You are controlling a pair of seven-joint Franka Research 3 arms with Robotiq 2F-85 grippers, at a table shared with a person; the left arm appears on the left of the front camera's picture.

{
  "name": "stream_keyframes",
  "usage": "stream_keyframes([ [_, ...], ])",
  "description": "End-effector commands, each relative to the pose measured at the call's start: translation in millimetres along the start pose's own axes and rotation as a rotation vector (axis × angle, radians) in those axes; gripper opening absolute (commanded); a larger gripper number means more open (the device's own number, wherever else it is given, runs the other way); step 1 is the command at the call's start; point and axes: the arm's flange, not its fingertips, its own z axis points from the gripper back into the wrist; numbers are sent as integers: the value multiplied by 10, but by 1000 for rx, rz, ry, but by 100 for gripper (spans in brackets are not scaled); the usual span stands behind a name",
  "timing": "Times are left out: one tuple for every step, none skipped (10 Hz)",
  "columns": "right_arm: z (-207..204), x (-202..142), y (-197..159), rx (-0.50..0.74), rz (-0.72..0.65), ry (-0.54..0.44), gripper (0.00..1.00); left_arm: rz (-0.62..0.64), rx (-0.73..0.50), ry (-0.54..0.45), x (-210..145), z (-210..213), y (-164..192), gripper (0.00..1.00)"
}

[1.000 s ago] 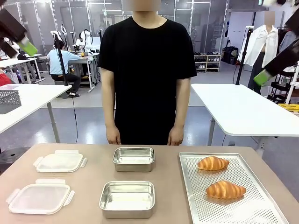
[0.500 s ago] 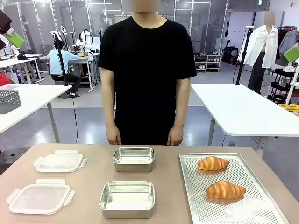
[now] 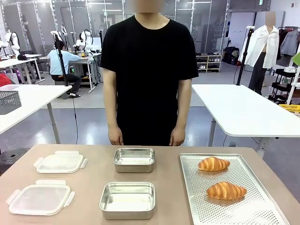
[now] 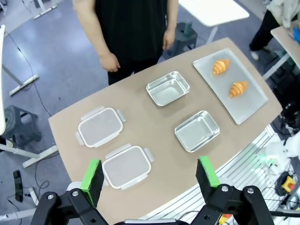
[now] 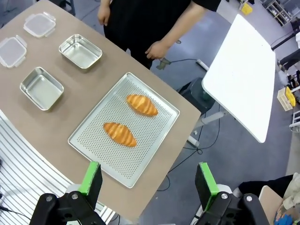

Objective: Place the bread into the airtight container.
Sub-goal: Pick up a Butter Roll and place it into an empty Airtight Container.

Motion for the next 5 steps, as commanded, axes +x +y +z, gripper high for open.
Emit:
stream_keyframes([
  [42,-131,-81,-15,-16,36,100,-7,18,10,-69,81,47,100],
  [23,-164,-98,-17,-19,40,100,2,12,-3,-86,118,71,100],
  [-7,-202,-132,-24,-31,51,100,9,15,-2,-88,102,77,100],
  [-30,-237,-153,-30,-45,54,100,3,12,10,-109,74,98,100],
  [-42,-283,-174,-41,-59,58,100,1,14,14,-118,29,106,100],
])
